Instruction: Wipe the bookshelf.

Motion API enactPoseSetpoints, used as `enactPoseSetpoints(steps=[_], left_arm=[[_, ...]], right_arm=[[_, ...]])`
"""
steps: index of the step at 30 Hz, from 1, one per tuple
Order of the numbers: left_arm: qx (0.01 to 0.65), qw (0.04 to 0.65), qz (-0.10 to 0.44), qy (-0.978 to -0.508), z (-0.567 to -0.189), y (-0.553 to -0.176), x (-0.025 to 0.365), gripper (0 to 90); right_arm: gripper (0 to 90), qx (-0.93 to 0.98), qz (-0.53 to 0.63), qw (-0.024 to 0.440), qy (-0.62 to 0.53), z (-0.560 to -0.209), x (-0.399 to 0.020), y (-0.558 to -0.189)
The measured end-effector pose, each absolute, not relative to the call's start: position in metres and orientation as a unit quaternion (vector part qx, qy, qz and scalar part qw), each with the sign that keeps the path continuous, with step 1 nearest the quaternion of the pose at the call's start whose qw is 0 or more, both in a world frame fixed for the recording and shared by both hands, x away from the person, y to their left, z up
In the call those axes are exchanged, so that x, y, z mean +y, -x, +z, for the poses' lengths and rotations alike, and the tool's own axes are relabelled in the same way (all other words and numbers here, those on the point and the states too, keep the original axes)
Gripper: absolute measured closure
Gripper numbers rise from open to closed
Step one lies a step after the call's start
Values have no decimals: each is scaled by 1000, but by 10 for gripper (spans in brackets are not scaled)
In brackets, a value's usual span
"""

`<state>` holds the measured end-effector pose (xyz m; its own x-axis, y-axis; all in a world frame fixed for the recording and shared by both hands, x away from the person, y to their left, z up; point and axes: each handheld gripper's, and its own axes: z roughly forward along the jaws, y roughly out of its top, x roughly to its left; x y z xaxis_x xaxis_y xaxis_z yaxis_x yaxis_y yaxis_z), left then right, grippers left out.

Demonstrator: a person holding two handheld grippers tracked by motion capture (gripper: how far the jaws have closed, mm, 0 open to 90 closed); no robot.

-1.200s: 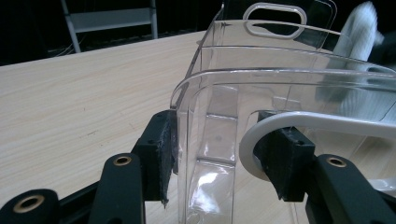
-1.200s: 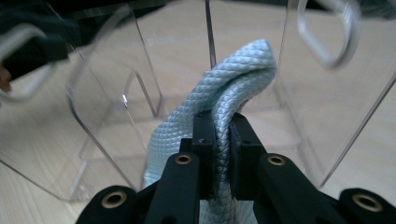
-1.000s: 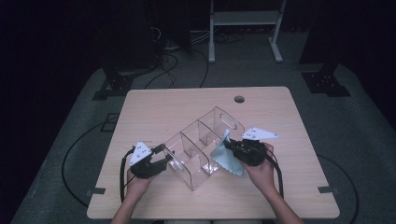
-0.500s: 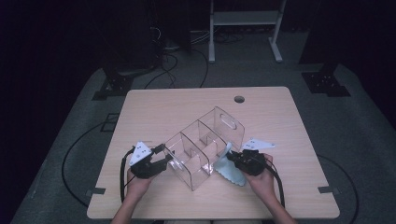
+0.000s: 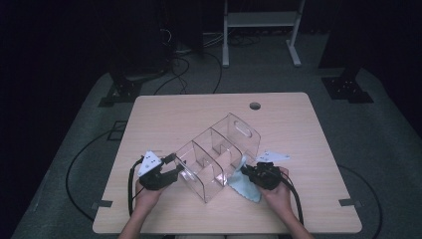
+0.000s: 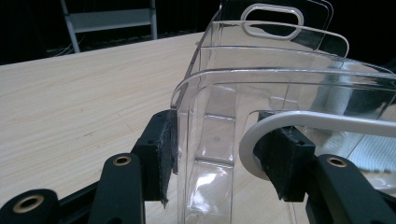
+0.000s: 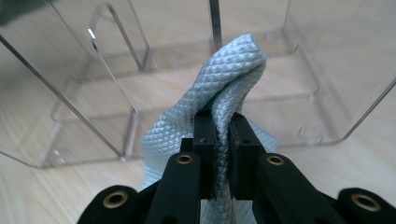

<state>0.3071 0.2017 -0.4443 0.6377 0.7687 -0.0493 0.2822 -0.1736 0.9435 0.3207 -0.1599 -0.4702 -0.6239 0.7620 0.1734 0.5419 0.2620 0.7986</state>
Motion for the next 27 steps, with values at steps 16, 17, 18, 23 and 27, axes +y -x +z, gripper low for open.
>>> enactPoseSetpoints(steps=[16,17,18,23,27], left_arm=[[364,532,228,-730,-444,-308,201,473],[363,532,227,-730,-444,-308,202,473],[364,533,227,-730,-445,-308,202,473],[364,533,228,-729,-445,-308,202,473],[365,531,230,-730,-445,-308,201,472]], right_arm=[[827,823,441,79,-348,-478,-114,-291],[827,825,438,83,-346,-477,-113,-291],[827,823,442,82,-348,-476,-114,-291],[827,812,460,94,-348,-465,-116,-289],[827,811,455,79,-359,-477,-117,-291]])
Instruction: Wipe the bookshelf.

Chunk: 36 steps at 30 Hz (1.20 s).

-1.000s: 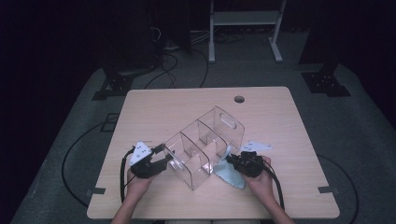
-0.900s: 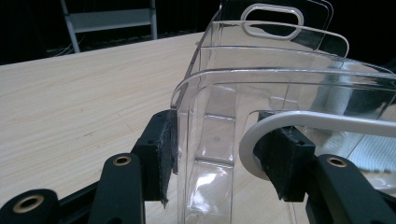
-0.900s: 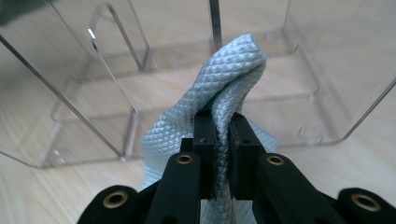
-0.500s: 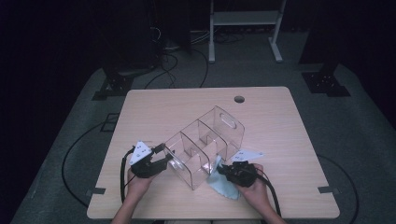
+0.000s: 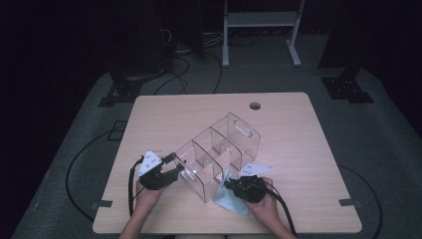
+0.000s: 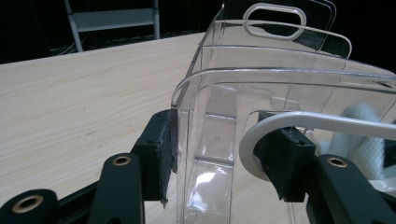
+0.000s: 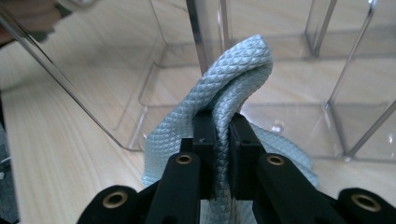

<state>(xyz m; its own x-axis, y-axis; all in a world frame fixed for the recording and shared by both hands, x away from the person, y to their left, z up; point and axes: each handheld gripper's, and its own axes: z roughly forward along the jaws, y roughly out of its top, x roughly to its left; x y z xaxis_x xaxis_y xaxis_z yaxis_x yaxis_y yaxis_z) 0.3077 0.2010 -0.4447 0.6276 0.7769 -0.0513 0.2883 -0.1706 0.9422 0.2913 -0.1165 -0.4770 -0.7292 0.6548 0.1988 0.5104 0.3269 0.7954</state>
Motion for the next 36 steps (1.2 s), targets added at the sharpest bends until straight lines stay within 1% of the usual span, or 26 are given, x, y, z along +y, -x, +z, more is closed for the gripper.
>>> enactPoseSetpoints(steps=[3,6,9,12,17,25,36], left_arm=[[364,530,230,-730,-445,-308,201,471],[364,531,230,-729,-445,-309,202,472],[366,533,228,-728,-445,-309,202,473],[364,533,229,-729,-445,-309,202,472],[365,532,230,-729,-445,-308,202,472],[368,535,228,-725,-445,-309,202,474],[367,534,230,-727,-445,-309,201,474]], right_arm=[[827,817,437,71,-368,-490,-113,-293],[827,819,435,68,-368,-491,-113,-295],[827,811,450,89,-363,-477,-114,-292],[827,805,462,91,-361,-471,-115,-291],[827,813,442,75,-372,-488,-113,-293],[827,799,476,100,-353,-457,-116,-290],[826,786,499,123,-343,-435,-118,-288]])
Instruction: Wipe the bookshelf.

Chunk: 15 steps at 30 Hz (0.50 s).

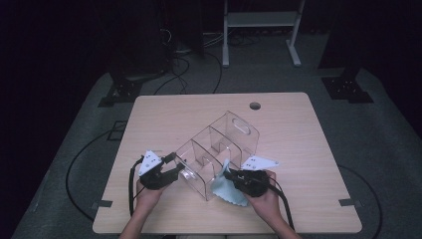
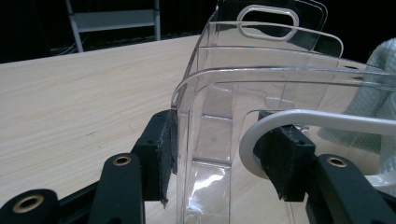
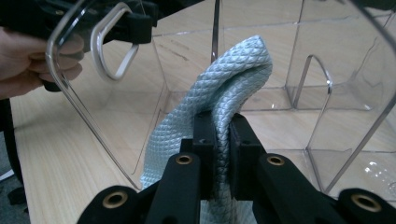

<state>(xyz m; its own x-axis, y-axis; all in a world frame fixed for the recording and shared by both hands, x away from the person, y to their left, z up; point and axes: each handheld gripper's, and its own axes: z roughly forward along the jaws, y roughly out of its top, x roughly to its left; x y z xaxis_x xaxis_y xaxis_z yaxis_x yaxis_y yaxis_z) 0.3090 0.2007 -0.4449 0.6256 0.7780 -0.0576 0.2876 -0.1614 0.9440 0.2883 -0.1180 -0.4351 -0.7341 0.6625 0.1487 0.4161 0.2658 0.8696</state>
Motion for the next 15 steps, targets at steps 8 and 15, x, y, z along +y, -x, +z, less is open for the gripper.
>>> enactPoseSetpoints(steps=[8,15], left_arm=[[366,534,230,-727,-445,-309,200,473],[365,533,230,-728,-445,-309,201,473]], right_arm=[[826,779,511,116,-346,-438,-120,-288],[827,801,468,90,-363,-473,-117,-294]])
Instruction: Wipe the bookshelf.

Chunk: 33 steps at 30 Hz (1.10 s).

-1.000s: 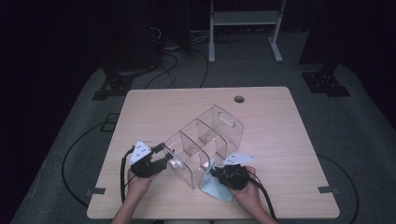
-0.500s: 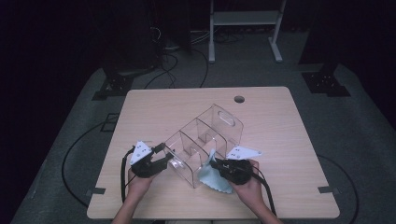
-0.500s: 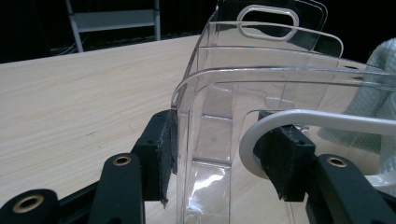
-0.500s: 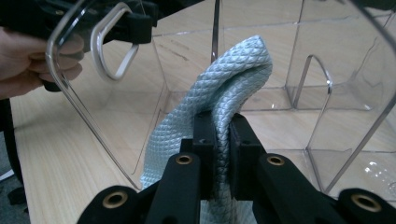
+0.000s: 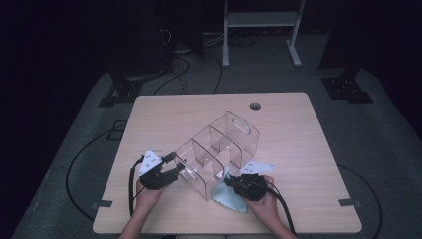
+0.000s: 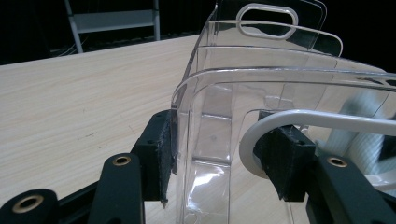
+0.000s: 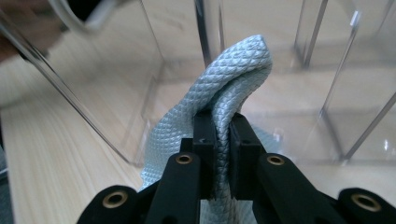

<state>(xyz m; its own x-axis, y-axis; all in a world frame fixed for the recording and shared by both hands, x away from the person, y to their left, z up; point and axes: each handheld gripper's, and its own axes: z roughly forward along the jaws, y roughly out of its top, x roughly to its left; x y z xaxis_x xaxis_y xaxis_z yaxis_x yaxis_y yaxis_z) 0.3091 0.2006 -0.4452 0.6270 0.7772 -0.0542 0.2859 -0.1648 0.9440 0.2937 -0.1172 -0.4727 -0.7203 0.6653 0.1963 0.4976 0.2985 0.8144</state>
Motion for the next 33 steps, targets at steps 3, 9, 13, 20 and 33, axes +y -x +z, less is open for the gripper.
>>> enactPoseSetpoints(steps=[3,9,13,20,33], left_arm=[[365,533,231,-727,-445,-311,201,472],[367,535,229,-725,-445,-312,202,474],[366,535,230,-726,-445,-312,201,474],[368,537,230,-724,-446,-313,201,475],[367,533,232,-726,-445,-314,201,475]], right_arm=[[825,807,454,75,-371,-483,-116,-297],[825,799,471,92,-363,-469,-116,-294],[825,800,469,92,-363,-471,-116,-294],[825,791,489,103,-352,-452,-119,-293],[824,772,525,137,-331,-406,-106,-305]])
